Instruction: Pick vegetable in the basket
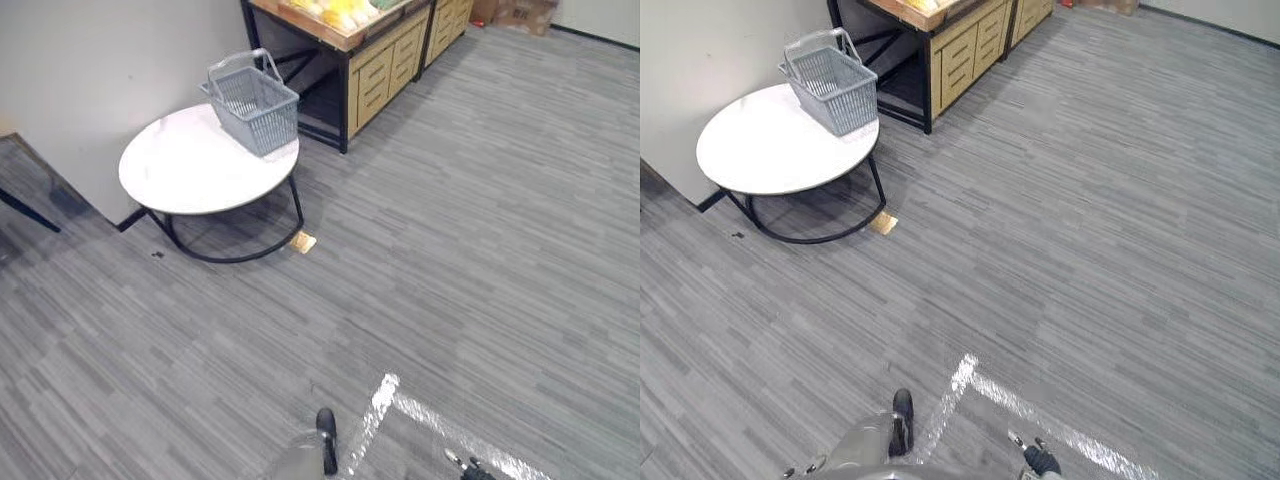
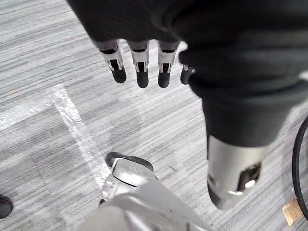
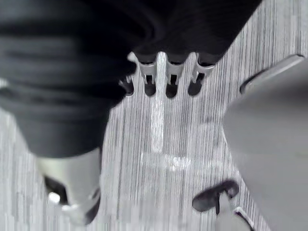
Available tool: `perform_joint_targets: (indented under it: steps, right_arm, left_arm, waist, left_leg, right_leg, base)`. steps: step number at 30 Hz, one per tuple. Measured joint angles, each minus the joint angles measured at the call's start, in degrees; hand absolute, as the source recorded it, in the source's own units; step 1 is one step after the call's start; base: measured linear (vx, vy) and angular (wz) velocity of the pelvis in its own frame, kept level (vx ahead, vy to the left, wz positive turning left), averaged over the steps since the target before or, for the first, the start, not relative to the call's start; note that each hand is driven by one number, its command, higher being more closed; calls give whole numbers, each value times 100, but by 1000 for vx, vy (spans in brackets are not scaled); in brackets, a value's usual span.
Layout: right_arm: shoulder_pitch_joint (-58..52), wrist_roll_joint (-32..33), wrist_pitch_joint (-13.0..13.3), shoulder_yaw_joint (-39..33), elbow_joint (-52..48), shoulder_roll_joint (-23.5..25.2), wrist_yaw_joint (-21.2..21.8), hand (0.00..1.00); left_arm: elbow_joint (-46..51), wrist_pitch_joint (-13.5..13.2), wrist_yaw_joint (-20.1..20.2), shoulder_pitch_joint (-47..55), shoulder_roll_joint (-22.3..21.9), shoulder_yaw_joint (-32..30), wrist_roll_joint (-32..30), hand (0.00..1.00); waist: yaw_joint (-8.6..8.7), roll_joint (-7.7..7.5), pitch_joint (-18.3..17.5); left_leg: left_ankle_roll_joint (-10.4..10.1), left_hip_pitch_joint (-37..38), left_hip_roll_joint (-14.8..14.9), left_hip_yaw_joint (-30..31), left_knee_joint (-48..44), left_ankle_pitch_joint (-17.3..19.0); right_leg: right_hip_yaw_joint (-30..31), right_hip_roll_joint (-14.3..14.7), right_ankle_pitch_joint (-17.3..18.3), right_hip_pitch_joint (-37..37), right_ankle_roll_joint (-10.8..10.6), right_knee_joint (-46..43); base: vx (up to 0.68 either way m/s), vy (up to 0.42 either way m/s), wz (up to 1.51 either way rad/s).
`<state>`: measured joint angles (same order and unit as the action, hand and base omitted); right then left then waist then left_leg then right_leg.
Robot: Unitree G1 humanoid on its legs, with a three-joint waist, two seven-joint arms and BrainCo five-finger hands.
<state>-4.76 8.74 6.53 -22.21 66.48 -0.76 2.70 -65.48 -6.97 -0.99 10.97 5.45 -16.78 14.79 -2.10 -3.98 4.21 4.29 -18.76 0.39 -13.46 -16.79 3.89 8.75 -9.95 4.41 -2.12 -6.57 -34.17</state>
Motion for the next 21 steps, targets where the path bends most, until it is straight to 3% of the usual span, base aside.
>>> perform_joint_targets:
  steps: [1,2,3,4,6,8,10,12,13,16,17,18,19,21]
  right_arm:
    - [-2,-9,2,0,-9,-5,-5,0]
    - [-3,-31,9,16,-23,-4,-3,0]
    - [0,-67,33,14,-40,-9,0,0]
    - [-1,-83,54,13,-44,-36,1,0]
    - [-21,-148,92,11,-54,-118,-24,0]
    - [-132,-152,117,-178,-105,-91,-61,0]
    - [-216,-143,113,-272,-175,-72,-87,0]
    - [-278,-103,101,-299,-286,-59,-88,0]
    - [-281,-108,106,-301,-387,-79,-99,0]
    - [-306,-183,98,-285,-532,-68,-115,0]
    - [-338,-216,97,-247,-538,-55,-119,0]
    - [-366,-261,82,-212,-559,-77,-117,0]
    - [-394,-317,79,-222,-636,-62,-114,0]
    - [-418,-397,79,-225,-660,-106,-94,0]
  left_arm:
    - [3,4,-12,1,51,117,-46,0]
    - [-1,11,-21,1,94,204,-90,0]
    - [13,23,-36,-12,156,364,-198,0]
    - [11,29,-45,-22,163,392,-224,0]
    - [-2,43,-62,-145,163,424,-249,0]
    - [4,62,-93,-260,88,276,-233,0]
    - [64,66,-110,-379,-93,-44,-197,0]
    - [92,70,-109,-446,-221,-148,-180,0]
    - [188,61,-105,-516,-394,-186,-151,0]
    - [205,50,-76,-682,-594,-244,-165,0]
    - [210,44,-63,-698,-580,-294,-164,0]
    - [142,50,-61,-712,-610,-380,-166,0]
    - [99,47,-46,-751,-648,-396,-209,0]
    - [139,22,-41,-737,-740,-472,-222,0]
  waist:
    - [37,8,9]
    - [56,33,30]
    - [83,3,55]
    - [107,20,70]
    - [239,72,115]
    - [274,98,155]
    - [330,190,222]
    - [352,321,310]
    - [356,457,417]
    - [362,514,525]
    - [359,457,535]
    - [337,445,556]
    - [385,507,573]
    - [361,577,532]
  left_leg:
    - [30,372,-58,1,125,186]
    - [32,576,-95,7,185,278]
    - [42,1047,-164,30,358,429]
    - [41,1281,-186,73,463,482]
    - [45,2034,-216,243,814,617]
    - [31,2632,-224,338,1153,685]
    - [-15,3104,-157,462,1404,834]
    - [-99,3308,-24,498,1481,968]
    - [-217,3494,153,530,1481,1168]
    - [-408,3789,464,660,1477,1494]
    - [-383,3873,495,662,1469,1525]
    - [-402,4043,677,665,1355,1541]
    - [-506,4043,814,796,1061,1450]
    - [-730,3995,1053,1063,496,1128]
  right_leg:
    - [20,21,-766,352,-450,-984]
    - [-18,37,-883,572,-573,-1569]
    - [-187,46,-826,1002,-545,-2560]
    - [-315,67,-753,1166,-428,-2912]
    - [-1046,49,-338,1690,0,-3404]
    - [-1660,-71,257,2119,230,-2952]
    - [-2330,-192,391,2449,379,-1726]
    - [-2639,-162,371,2483,379,-688]
    - [-2760,-62,240,2503,299,466]
    - [-2533,25,-321,2495,210,2039]
    - [-2428,40,-391,2464,206,2204]
    - [-2402,89,-821,2459,235,1771]
    - [-2423,119,-438,2552,480,1080]
    - [-2548,177,192,2517,589,374]
  base:
    - [513,258,-1]
    - [483,219,-6]
    - [377,150,-5]
    - [467,138,14]
    - [450,75,34]
    - [422,3,31]
    - [581,-82,33]
    - [490,-122,29]
    - [532,-161,20]
    - [569,-216,29]
    - [699,-314,21]
    - [604,-327,36]
    - [627,-354,35]
    - [665,-395,21]
